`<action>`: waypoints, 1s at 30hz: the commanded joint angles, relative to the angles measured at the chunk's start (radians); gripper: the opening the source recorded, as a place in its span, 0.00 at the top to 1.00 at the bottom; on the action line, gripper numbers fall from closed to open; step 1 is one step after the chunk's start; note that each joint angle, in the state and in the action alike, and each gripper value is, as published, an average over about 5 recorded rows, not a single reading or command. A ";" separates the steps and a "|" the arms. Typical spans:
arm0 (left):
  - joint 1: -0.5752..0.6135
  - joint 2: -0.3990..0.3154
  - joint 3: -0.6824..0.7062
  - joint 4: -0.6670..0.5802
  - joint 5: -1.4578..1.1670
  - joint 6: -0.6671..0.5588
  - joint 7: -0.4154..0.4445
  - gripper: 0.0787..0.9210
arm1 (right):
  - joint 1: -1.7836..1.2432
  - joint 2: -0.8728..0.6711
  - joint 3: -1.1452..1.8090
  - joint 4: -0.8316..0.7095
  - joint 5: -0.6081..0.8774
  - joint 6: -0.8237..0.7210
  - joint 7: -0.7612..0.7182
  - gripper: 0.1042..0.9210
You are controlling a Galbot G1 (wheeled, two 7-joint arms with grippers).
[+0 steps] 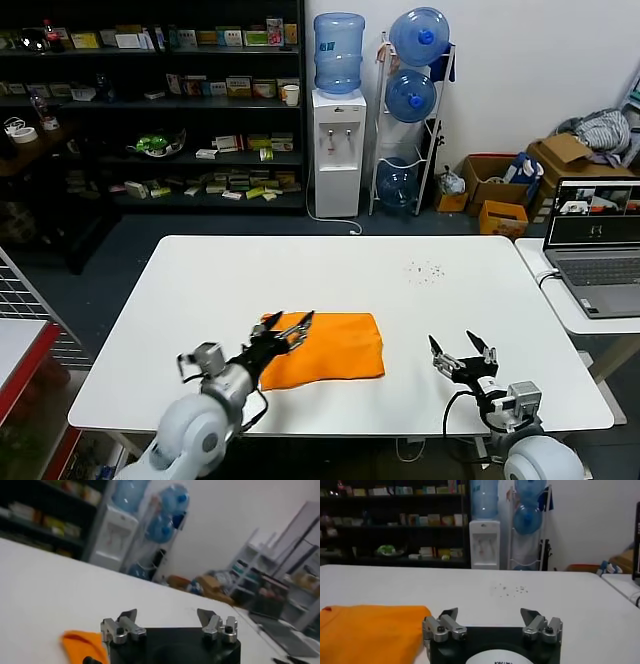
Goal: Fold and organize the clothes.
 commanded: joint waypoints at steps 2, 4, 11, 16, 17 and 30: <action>0.462 -0.152 -0.493 0.012 0.467 -0.556 0.310 0.12 | -0.061 0.046 0.131 -0.067 -0.052 0.227 -0.133 0.12; 0.474 -0.154 -0.526 0.024 0.443 -0.574 0.317 0.12 | -0.088 0.051 0.164 -0.066 -0.065 0.266 -0.148 0.12; 0.513 -0.158 -0.557 0.034 0.376 -0.577 0.310 0.12 | -0.134 0.095 0.219 -0.058 -0.109 0.337 -0.180 0.12; 0.511 -0.165 -0.553 0.029 0.371 -0.575 0.304 0.12 | -0.142 0.107 0.219 -0.067 -0.085 0.337 -0.186 0.12; 0.509 -0.165 -0.551 0.028 0.370 -0.574 0.303 0.12 | -0.142 0.108 0.220 -0.069 -0.077 0.336 -0.188 0.12; 0.499 -0.160 -0.542 0.028 0.374 -0.575 0.302 0.12 | -0.140 0.119 0.222 -0.077 -0.068 0.337 -0.187 0.12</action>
